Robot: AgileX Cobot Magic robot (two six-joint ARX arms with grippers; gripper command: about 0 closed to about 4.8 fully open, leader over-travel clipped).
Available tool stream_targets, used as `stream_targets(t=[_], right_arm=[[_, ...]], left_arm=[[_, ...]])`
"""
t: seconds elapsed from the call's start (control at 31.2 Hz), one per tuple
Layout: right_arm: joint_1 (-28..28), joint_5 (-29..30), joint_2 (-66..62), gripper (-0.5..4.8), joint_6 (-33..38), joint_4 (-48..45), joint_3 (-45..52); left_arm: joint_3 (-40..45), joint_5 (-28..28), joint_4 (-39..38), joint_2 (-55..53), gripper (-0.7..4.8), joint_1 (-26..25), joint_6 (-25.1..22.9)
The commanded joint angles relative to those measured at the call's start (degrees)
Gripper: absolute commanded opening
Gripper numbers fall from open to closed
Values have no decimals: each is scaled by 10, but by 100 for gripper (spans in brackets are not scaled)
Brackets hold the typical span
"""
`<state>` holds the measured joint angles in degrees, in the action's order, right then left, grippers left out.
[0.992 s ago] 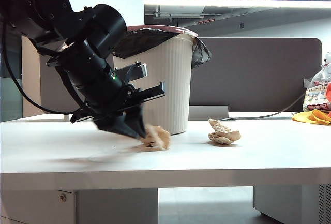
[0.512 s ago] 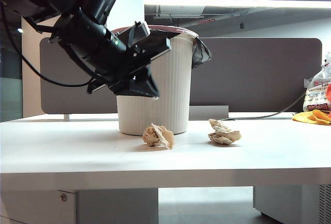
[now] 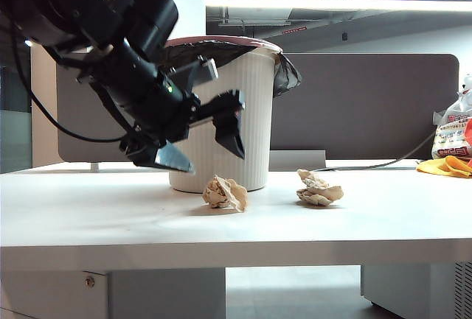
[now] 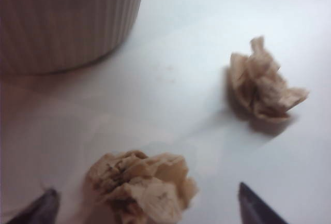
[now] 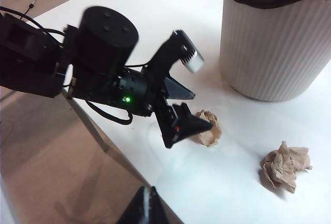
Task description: Pick up all the trash on the table and put it in the trash can.
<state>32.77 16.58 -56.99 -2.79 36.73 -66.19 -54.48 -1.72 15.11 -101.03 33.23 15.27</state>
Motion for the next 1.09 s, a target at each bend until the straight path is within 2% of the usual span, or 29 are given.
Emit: stream_targets(t=[0.03, 0.19, 0.45, 0.64, 0.67, 0.7, 0.74, 0.8, 0.9, 1.09], right_arm=[[0, 1, 1, -5, 2, -12, -3], [0, 1, 1, -5, 2, -12, -3], [0, 0, 1, -5, 2, -17, -3], [0, 1, 1, -5, 3, -21, -3], [0, 1, 1, -5, 5, -21, -3], [0, 1, 1, -5, 9, -21, -3], [0, 1, 1, -5, 13, -21, -3], [0, 1, 2, -5, 14, -21, -3], [0, 1, 2, -5, 15, -21, -3], [0, 1, 3, -5, 15, -22, -4]], left_arm=[[-28, 2, -25, -19, 479, 1, -5], [-85, 7, -109, -47, 479, 0, -5], [-98, 6, -159, -69, 479, -1, -5], [-98, 6, -169, -80, 479, -1, -2], [-98, 6, -167, -80, 432, -1, -2], [-98, 6, -165, -80, 331, -1, -2], [-98, 3, -161, -80, 202, -1, -2], [-98, 0, -153, -80, -2, -1, -2], [-99, -4, -141, -80, -6, -1, -3], [-120, -52, -142, -60, -6, 0, -2]])
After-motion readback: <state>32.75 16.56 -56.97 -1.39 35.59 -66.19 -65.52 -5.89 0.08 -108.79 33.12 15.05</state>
